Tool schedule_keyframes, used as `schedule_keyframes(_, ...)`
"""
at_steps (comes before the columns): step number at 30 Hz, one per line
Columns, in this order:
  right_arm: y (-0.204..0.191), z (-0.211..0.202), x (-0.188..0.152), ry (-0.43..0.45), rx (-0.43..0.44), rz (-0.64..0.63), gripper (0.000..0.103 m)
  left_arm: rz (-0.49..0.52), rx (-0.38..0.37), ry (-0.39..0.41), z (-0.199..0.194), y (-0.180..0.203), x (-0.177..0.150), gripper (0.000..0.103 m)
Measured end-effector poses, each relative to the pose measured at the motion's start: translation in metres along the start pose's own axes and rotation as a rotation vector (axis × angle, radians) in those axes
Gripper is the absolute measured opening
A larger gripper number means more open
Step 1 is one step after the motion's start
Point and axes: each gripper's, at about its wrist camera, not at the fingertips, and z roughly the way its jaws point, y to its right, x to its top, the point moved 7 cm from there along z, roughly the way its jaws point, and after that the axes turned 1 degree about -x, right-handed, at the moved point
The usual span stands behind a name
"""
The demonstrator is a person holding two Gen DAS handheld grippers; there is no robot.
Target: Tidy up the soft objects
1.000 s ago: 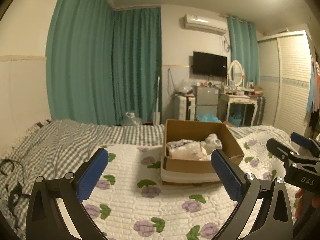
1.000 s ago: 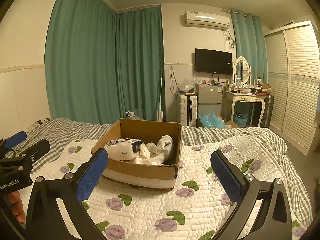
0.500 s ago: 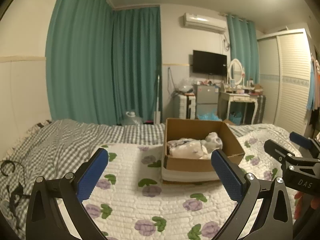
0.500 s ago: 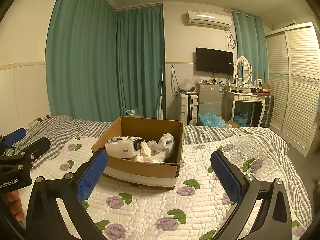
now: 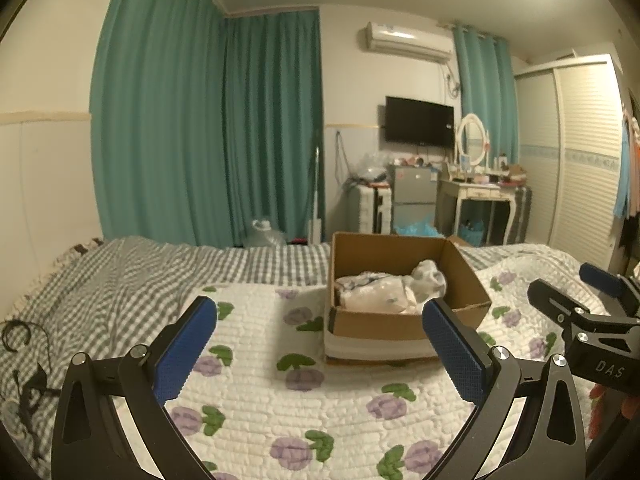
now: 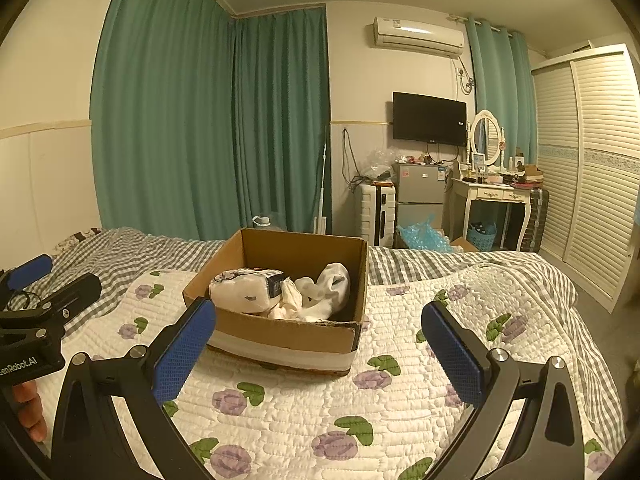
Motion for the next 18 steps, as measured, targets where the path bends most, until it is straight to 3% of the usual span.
schedule_keyframes(18,0.0017,0.0001,-0.0015,-0.010,-0.005,-0.002,0.103,0.000,0.000,0.006,0.0003,-0.0010,-0.0002,0.103)
